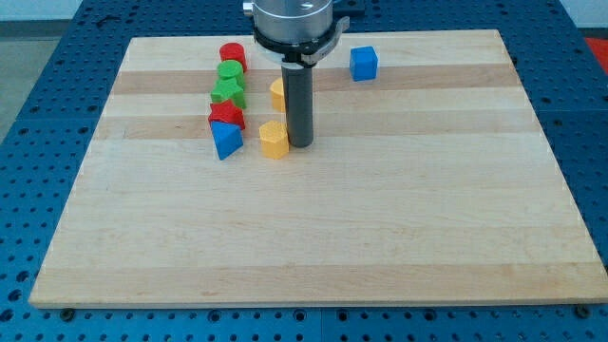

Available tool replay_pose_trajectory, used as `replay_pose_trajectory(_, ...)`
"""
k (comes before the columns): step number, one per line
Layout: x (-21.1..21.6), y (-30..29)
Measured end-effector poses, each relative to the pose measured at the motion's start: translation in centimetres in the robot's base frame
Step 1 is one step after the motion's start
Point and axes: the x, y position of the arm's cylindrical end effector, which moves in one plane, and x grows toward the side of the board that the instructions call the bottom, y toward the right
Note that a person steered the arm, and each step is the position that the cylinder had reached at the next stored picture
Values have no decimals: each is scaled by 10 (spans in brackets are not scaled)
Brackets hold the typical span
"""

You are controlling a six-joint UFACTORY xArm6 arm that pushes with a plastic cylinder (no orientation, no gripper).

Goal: Move your arm towards the blue cube

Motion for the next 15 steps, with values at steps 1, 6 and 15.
replay_pose_trajectory(1, 3, -5)
replay_pose_trajectory(6, -118, 197)
replay_pose_trajectory(15, -183, 165)
